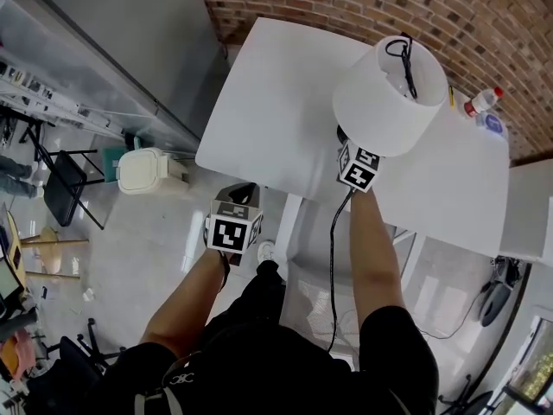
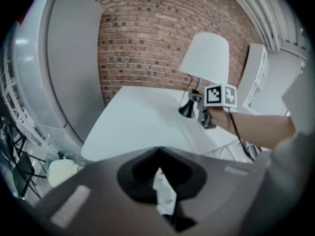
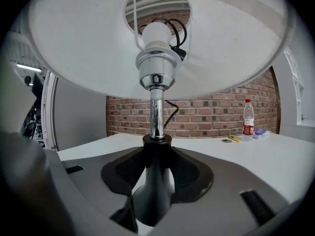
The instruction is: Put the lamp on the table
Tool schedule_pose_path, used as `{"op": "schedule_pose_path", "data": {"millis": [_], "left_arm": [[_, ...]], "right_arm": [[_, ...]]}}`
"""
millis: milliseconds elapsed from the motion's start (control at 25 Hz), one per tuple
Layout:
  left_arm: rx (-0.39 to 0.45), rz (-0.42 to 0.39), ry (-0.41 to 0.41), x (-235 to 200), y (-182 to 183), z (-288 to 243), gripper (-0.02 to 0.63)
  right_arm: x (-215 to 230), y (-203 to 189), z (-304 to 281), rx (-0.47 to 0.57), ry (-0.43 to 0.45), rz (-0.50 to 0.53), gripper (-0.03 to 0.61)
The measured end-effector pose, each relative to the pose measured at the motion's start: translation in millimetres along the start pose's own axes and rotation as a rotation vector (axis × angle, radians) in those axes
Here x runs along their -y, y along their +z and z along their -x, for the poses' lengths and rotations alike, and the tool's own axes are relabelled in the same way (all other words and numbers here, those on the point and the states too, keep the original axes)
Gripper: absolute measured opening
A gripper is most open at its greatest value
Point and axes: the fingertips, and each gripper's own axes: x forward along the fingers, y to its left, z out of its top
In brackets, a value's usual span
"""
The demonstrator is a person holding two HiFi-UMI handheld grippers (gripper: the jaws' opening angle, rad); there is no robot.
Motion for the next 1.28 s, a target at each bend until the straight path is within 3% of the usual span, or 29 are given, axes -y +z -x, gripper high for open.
{"op": "schedule_pose_path", "data": {"millis": [240,440,480,520,560,600,880,1040,1280], "left_arm": [[0.007,0.012,0.021,0,-1,9,0.002],[0.021,0.014,0.010,13,4,16,0.002],[0.030,0.014,0.006,18,7,18,0.002],[0.041,0.015,0.003,23,11,21,0.002],[0.054,0.015,0.000,29,15,24,0.002],[0.068,0.014,-0.004,37,19,27,0.002],[0.147,0.002,-0.046,96,49,59,0.002],[0.205,-0.036,-0.073,140,68,77,0.002],[0.262,-0.074,-0.089,196,81,108,0.002]], "right_arm": [[-5,-1,6,-0.008,0.040,-0.011,0.156],[1,-24,41,-0.080,0.040,-0.021,0.183],[3,-26,52,-0.097,0.037,-0.026,0.158],[5,-27,64,-0.110,0.034,-0.029,0.039],[6,-26,77,-0.118,0.040,-0.036,0.000],[5,-23,90,-0.121,0.055,-0.047,0.000],[-8,45,182,-0.027,0.170,-0.055,-0.002],[8,85,237,0.034,0.146,-0.078,-0.002],[46,111,305,0.037,0.097,-0.122,-0.002]]}}
